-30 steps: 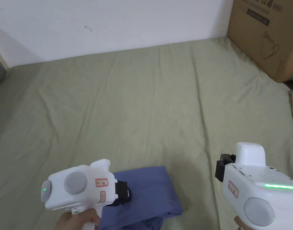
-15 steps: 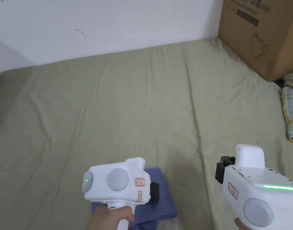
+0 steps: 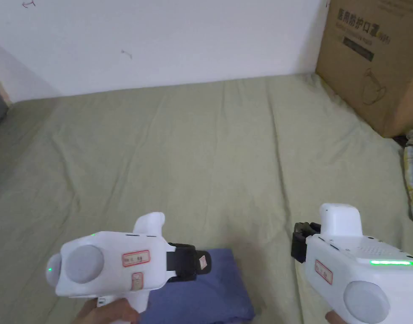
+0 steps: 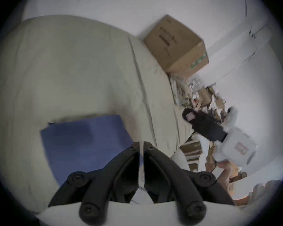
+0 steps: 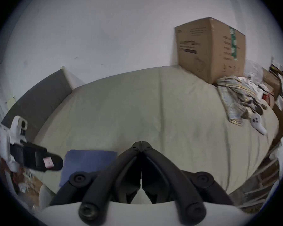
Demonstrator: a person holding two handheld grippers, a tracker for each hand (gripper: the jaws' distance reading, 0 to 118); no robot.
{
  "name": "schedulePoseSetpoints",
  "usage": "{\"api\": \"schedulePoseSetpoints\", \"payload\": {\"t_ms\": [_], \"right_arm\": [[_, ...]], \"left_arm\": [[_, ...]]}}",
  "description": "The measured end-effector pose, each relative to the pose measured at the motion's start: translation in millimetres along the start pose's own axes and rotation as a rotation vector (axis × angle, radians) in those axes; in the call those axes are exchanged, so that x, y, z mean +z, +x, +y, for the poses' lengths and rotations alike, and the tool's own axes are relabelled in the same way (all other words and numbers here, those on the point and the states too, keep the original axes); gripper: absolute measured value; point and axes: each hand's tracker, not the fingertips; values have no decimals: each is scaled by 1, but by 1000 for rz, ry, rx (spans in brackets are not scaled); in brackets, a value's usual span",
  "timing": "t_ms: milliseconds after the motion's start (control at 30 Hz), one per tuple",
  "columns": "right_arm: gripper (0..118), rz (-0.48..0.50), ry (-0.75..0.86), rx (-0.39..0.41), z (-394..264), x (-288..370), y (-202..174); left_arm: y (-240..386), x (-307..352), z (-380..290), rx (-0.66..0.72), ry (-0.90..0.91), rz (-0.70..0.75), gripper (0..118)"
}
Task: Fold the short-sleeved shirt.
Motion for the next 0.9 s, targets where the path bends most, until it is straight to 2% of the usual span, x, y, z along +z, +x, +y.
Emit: {"api": "schedulePoseSetpoints", "payload": {"t_ms": [100, 167, 233, 333, 400, 433, 500, 633, 667, 700, 733, 767, 800, 833, 900], "right_arm": [[1, 148, -58, 23, 5, -8, -27], [1, 255, -164, -6, 5, -23, -44], [1, 301, -252, -2, 0, -42, -61], [1, 288, -400, 64, -13, -69, -85], [1, 320, -478, 46, -24, -86, -93], [1, 332, -484, 6, -29, -92, -94], [1, 295, -545, 6, -38, -102, -98], [1, 278, -560, 41, -45, -109, -102], [1, 278, -562, 38, -43, -110, -102], [1, 276, -565, 37, -42, -110, -102], [1, 275, -569, 40, -41, -111, -103], [1, 274, -571, 44, -42, -110, -102], [1, 273, -572, 45, -42, -110, -102], [1, 272, -573, 44, -42, -110, -102], [1, 271, -572, 37, -42, -110, -102]], "left_arm": [[-33, 35, -4, 66, 83, 14, 5], [-57, 53, -13, 114, 111, 55, 5], [-77, 66, -25, 176, 153, 96, 5], [-102, 79, -44, 272, 172, 65, 5], [-115, 82, -57, 292, 183, 54, 5], [-121, 83, -62, 307, 181, 47, 5], [-138, 79, -69, 366, 180, 32, 5], [-154, 69, -78, 418, 177, -30, 8], [-159, 65, -79, 428, 173, -38, 16], [-161, 62, -79, 445, 172, -49, 34], [-163, 58, -79, 451, 165, -55, 64], [-165, 52, -78, 463, 152, -58, 84], [-168, 46, -77, 475, 137, -65, 100], [-170, 41, -76, 478, 126, -86, 112], [-174, 28, -77, 515, 132, -174, 118]]}}
